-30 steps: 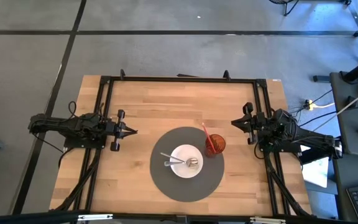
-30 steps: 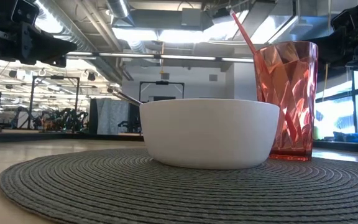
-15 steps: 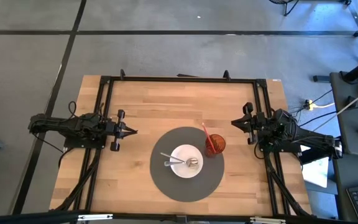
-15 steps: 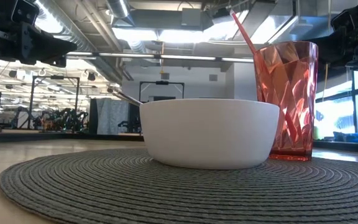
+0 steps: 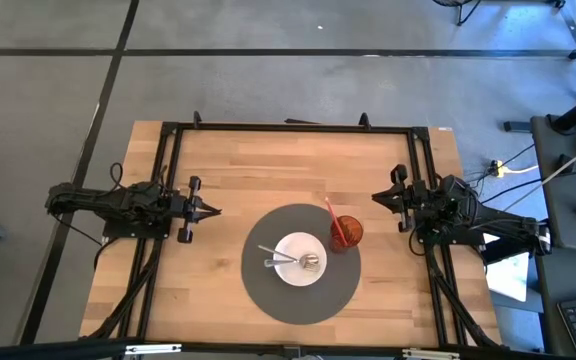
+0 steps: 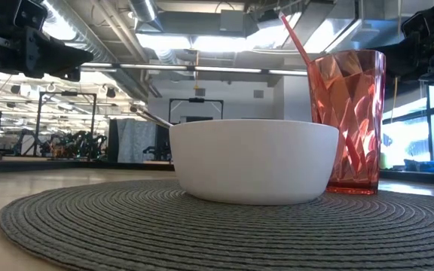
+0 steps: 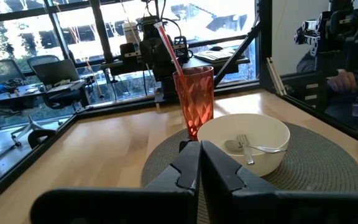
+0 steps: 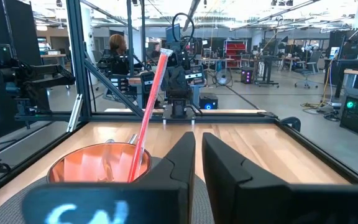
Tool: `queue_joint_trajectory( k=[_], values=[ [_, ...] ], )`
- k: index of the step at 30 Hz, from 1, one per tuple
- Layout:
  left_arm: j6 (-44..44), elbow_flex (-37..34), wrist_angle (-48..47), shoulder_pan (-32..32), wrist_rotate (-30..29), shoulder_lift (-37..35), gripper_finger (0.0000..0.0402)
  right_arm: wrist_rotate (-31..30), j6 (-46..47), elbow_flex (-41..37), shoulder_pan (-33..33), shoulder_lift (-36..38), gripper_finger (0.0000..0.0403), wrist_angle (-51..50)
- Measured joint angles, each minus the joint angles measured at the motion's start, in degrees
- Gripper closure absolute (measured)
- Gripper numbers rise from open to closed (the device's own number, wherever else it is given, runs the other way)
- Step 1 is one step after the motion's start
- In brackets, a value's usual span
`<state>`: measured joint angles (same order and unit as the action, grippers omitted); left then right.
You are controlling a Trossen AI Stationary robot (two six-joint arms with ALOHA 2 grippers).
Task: Pick & Place Utensil
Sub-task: Return to Home Position
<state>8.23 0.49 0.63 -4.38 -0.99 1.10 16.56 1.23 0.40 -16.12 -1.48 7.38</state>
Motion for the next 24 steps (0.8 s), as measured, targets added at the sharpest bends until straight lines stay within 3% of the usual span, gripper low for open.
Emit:
queue_joint_trajectory(
  k=[24],
  values=[
    [0.0, 0.0, 0.0, 0.0, 0.0, 0.0, 0.0397, 0.0, 0.0, 0.0, 0.0, 0.0, 0.037, 0.0]
  ],
)
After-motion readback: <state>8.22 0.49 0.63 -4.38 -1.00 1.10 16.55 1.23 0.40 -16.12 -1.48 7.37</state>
